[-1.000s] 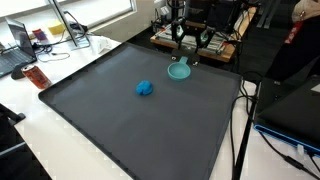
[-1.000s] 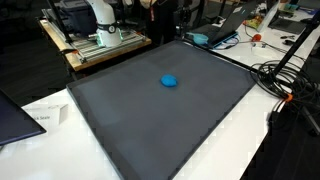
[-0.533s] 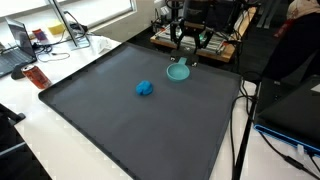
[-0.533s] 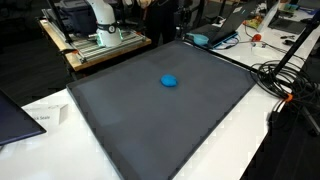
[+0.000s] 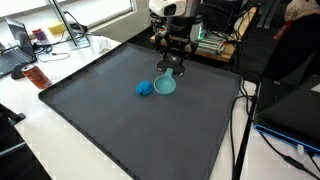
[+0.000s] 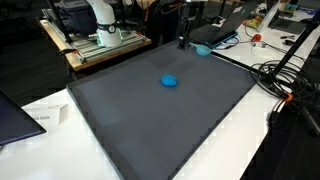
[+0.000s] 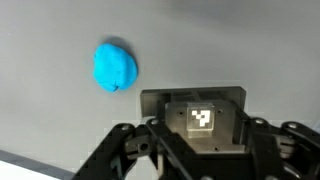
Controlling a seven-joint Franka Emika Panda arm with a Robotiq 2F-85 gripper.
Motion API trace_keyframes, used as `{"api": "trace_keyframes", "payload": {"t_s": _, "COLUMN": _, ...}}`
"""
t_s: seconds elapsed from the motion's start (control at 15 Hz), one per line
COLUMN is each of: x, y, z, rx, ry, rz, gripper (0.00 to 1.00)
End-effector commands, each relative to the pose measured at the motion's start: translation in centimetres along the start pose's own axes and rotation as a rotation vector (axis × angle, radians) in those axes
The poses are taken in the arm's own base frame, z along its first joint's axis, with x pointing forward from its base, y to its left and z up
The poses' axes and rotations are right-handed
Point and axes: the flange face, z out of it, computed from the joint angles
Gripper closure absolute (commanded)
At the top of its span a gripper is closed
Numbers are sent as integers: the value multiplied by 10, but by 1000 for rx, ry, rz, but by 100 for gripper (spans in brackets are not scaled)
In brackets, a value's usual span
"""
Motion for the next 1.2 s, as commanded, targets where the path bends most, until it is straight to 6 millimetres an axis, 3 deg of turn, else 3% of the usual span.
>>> {"api": "trace_keyframes", "payload": {"t_s": 0.0, "x": 22, "y": 0, "z": 21, "rx": -65, "ry": 7, "rz": -52, "gripper": 65}}
{"api": "trace_keyframes", "payload": {"t_s": 0.47, "x": 48, "y": 12, "z": 56, "rx": -135, "ry": 35, "rz": -73, "gripper": 65}}
{"api": "trace_keyframes", "payload": {"t_s": 1.13, "x": 60, "y": 23, "z": 91, "rx": -171, "ry": 19, "rz": -58, "gripper": 65}}
